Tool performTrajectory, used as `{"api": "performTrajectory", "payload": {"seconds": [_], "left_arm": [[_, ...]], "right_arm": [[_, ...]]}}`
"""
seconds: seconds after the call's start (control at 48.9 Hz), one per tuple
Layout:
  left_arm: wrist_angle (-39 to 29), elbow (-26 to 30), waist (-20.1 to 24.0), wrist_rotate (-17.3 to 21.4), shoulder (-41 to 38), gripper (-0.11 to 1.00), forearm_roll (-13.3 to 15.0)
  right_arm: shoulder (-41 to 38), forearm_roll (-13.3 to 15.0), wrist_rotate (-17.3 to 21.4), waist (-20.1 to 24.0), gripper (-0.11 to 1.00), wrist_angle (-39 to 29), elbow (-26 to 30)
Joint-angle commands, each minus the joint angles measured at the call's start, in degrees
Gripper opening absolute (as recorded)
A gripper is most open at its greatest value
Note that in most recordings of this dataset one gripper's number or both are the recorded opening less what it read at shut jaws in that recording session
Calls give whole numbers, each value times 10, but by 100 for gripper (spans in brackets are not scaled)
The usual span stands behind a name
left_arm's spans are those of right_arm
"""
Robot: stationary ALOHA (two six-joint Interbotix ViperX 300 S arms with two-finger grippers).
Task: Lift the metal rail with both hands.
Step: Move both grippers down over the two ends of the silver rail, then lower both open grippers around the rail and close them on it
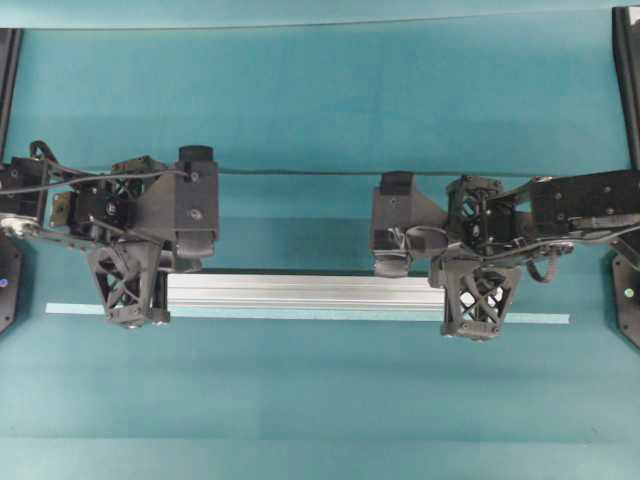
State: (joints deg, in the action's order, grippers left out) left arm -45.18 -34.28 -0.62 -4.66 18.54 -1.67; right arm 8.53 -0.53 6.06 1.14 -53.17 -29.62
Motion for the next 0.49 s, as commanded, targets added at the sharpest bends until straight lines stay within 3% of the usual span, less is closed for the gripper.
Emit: {"api": "performTrajectory", "payload": {"seconds": [0.0, 0.102, 0.164, 0.368, 0.471], "left_arm": [[1, 1, -6, 4, 4, 4, -1], [1, -7, -11, 6, 4, 11, -1], [1, -11, -13, 4, 4, 22, -1], [3, -19, -19, 6, -6, 79, -1], [2, -18, -18, 7, -26, 98, -1]], "right_arm": [[-8, -2, -4, 2, 3, 4, 4], [-10, -2, -5, 1, 10, 15, 2], [-11, -3, -6, 0, 20, 27, 0], [-18, -1, -4, 6, 78, 56, -14], [-28, 1, -3, 11, 95, 59, -18]]}}
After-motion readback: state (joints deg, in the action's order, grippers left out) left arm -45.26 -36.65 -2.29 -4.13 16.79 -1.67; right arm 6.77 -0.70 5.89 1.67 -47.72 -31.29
